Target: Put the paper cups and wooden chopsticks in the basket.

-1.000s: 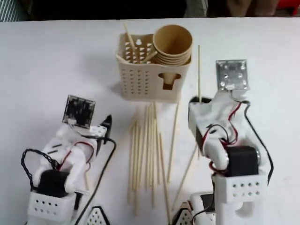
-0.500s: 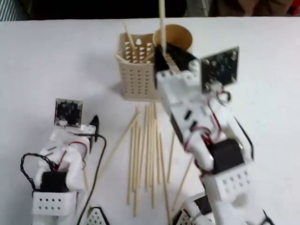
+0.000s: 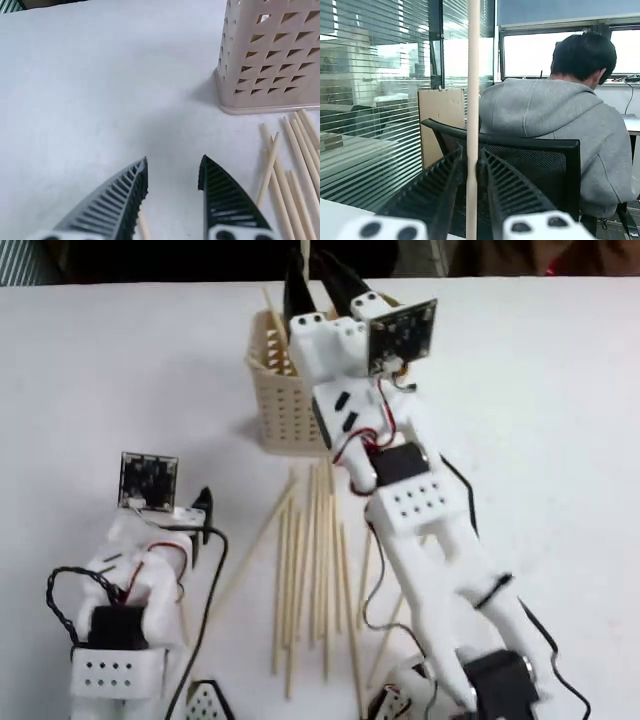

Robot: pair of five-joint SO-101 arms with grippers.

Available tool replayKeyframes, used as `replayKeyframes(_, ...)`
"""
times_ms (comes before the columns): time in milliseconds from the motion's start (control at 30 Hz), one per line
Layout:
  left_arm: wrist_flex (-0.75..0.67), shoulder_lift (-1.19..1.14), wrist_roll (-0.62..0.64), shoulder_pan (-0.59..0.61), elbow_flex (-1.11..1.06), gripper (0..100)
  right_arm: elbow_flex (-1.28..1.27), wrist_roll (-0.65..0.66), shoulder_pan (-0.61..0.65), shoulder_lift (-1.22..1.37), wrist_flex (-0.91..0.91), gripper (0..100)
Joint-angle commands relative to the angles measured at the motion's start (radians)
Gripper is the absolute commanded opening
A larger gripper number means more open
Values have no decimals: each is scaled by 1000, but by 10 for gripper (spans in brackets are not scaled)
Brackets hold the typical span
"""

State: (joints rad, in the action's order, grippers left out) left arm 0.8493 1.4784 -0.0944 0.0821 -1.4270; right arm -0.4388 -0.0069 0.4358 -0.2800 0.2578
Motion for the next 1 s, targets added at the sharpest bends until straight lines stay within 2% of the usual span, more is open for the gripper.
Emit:
replayKeyframes(0, -21, 12, 0, 8, 6, 177, 46, 14, 5, 50, 85, 19)
replayKeyframes(267, -21, 12, 0, 13, 5, 177, 44, 14, 5, 124, 124, 47)
replayKeyframes(400, -23, 12, -2, 10, 3, 177, 49, 14, 7, 97, 7, 152)
replayKeyframes(533, -25, 12, -3, 10, 3, 177, 44, 14, 7, -2, -143, 135)
replayKeyframes(633, -25, 12, -3, 13, 3, 177, 43, 14, 7, -119, -314, 112)
replayKeyframes(967, -25, 12, -5, 13, 2, 177, 34, 9, 8, -407, -1127, 91)
